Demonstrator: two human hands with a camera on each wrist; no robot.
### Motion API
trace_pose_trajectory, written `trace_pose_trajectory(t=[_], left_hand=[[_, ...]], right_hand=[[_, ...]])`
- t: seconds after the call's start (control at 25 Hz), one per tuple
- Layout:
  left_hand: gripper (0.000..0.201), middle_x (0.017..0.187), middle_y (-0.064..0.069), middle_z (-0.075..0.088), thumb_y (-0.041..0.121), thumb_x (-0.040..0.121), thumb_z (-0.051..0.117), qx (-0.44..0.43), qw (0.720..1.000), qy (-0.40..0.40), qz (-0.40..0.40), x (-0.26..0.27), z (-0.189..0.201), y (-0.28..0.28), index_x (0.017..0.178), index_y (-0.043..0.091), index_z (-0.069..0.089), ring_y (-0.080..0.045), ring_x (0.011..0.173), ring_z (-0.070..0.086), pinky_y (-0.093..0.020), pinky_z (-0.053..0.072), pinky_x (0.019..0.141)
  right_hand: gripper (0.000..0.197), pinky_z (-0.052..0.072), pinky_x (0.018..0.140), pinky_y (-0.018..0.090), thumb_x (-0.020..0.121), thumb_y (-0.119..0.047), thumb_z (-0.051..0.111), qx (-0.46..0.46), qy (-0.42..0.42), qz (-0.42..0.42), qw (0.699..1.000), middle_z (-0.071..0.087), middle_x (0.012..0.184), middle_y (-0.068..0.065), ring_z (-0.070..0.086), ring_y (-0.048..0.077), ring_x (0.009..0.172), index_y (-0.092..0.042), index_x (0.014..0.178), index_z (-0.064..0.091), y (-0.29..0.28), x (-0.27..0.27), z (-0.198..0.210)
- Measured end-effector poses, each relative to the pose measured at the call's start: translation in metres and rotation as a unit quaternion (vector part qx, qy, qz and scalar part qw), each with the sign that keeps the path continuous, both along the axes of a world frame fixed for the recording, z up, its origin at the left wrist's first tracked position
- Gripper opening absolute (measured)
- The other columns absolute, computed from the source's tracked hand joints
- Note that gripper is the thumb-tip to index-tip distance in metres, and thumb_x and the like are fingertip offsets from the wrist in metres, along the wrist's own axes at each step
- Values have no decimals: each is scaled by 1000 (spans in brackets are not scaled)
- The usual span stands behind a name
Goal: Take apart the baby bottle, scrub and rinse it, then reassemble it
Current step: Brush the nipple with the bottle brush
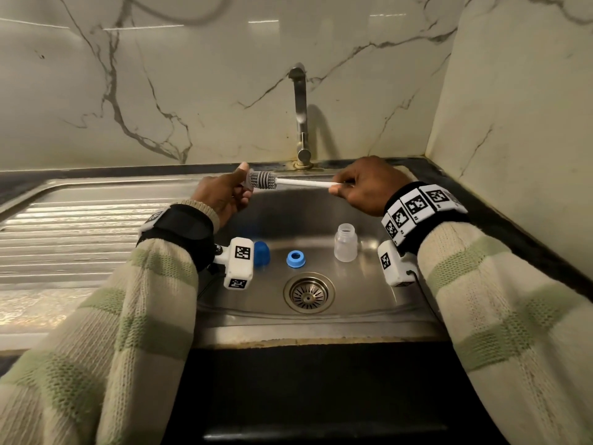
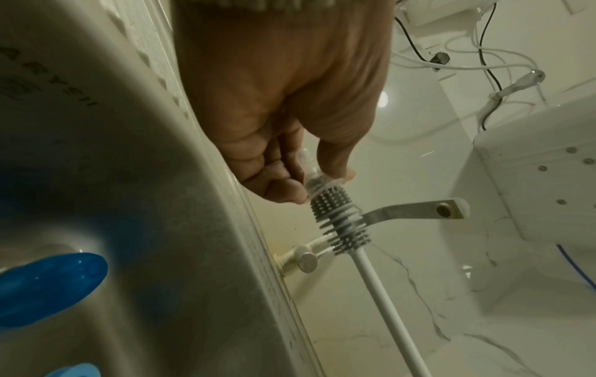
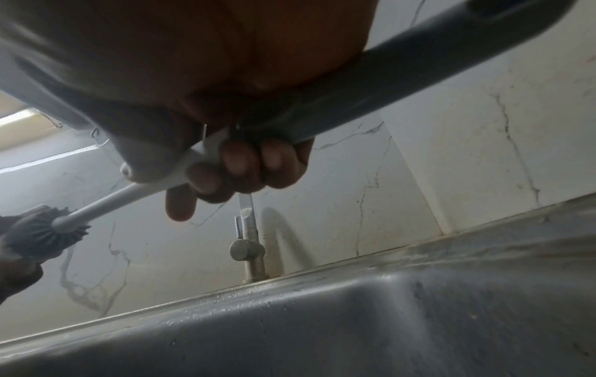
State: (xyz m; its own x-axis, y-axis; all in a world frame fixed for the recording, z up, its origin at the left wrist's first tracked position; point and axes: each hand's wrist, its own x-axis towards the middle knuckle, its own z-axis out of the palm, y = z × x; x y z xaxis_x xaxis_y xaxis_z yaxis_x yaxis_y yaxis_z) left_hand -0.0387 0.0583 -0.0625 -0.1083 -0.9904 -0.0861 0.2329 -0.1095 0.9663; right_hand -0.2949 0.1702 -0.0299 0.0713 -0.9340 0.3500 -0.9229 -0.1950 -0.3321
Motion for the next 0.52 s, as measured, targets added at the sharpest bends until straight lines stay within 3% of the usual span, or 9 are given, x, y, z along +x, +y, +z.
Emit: trace_pose_trajectory(t=[0.12, 0.2, 0.32, 0.4, 0.52], left_hand=[[31, 73, -7, 58, 26, 92, 70, -35, 999, 24, -17, -7, 1, 5, 102, -3, 64, -12, 59, 54, -20, 51, 55], [32, 74, -6, 60, 27, 91, 71, -59, 998, 17, -35, -12, 1, 9, 103, -3, 65, -13, 63, 56, -22, 53, 59], [27, 60, -1, 51, 27, 93, 69, -55, 998, -10, -13, -16, 3, 9, 92, 2, 61, -12, 56, 52, -22, 50, 55], [25, 52, 1, 45, 27, 94, 68, -41, 998, -35, 21, -16, 4, 10, 87, 5, 58, -12, 50, 48, -22, 47, 50], [26, 56, 1, 47, 32, 92, 70, -37, 997, -44, 51, -13, 4, 6, 91, 8, 59, -11, 48, 47, -22, 45, 47]], right_hand=[[21, 50, 76, 33, 91, -34, 59, 37, -19, -5, 999, 65, 69, -9, 60, 15, 70, -24, 79, 74, -4, -9, 1], [28, 50, 73, 35, 94, -32, 56, 66, -39, -8, 997, 63, 63, -3, 59, 17, 63, -22, 74, 73, -4, -15, 2], [26, 49, 72, 31, 94, -35, 59, 61, -17, -1, 998, 70, 75, 3, 62, 20, 71, -19, 82, 76, -3, -13, 0], [29, 54, 76, 35, 91, -39, 61, 41, 4, 4, 999, 71, 79, 5, 65, 23, 76, -14, 88, 75, -5, -6, -2], [30, 55, 76, 37, 91, -44, 59, 19, 21, 0, 1000, 69, 75, 2, 64, 20, 74, -17, 89, 72, -3, 1, 0]])
